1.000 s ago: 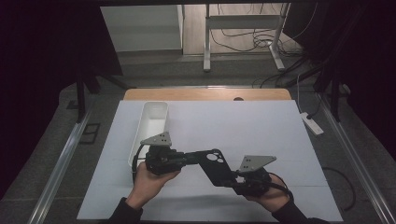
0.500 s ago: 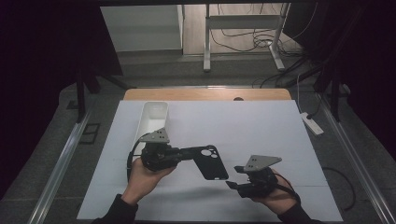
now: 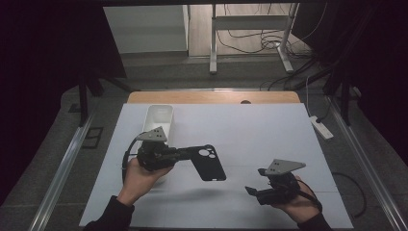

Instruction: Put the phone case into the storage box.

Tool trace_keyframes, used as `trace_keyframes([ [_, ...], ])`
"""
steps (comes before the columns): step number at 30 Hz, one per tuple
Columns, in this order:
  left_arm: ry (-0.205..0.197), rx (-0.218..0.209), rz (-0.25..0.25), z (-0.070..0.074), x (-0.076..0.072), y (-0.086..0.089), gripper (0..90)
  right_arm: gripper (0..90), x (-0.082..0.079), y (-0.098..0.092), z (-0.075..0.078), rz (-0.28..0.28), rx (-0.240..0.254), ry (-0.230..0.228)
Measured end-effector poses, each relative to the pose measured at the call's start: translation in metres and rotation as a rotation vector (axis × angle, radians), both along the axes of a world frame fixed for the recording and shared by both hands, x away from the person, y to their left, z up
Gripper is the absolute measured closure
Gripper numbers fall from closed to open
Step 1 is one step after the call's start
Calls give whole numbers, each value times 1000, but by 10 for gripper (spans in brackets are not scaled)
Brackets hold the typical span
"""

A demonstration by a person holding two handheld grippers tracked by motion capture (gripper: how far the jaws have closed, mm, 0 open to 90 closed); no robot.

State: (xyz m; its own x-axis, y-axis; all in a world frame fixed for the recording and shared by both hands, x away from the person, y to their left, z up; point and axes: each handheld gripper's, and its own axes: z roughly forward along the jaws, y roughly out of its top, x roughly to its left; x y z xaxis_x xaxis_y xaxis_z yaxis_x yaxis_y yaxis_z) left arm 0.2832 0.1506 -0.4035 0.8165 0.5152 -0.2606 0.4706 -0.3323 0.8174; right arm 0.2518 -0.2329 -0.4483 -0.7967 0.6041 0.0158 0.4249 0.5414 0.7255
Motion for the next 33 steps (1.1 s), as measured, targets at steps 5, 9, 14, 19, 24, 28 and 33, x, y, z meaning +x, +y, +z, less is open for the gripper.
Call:
trace_keyframes([
  [5,7,-6,-1,2,2,8,834,174,-3,-12,0,-34,1,4],
  [9,9,-8,1,4,4,12,834,157,-4,-18,0,-50,11,8],
  [14,6,2,6,10,7,16,833,127,-8,-27,-1,-76,-10,11],
  [19,6,6,9,13,10,21,833,68,-11,-37,-3,-112,-14,30],
  [24,8,0,7,15,11,25,833,28,-14,-44,-5,-140,-19,43],
  [28,9,-6,8,16,13,27,833,4,-18,-54,-7,-182,-37,59],
  [33,9,4,9,18,15,28,833,0,-28,-64,-9,-225,-36,74],
])
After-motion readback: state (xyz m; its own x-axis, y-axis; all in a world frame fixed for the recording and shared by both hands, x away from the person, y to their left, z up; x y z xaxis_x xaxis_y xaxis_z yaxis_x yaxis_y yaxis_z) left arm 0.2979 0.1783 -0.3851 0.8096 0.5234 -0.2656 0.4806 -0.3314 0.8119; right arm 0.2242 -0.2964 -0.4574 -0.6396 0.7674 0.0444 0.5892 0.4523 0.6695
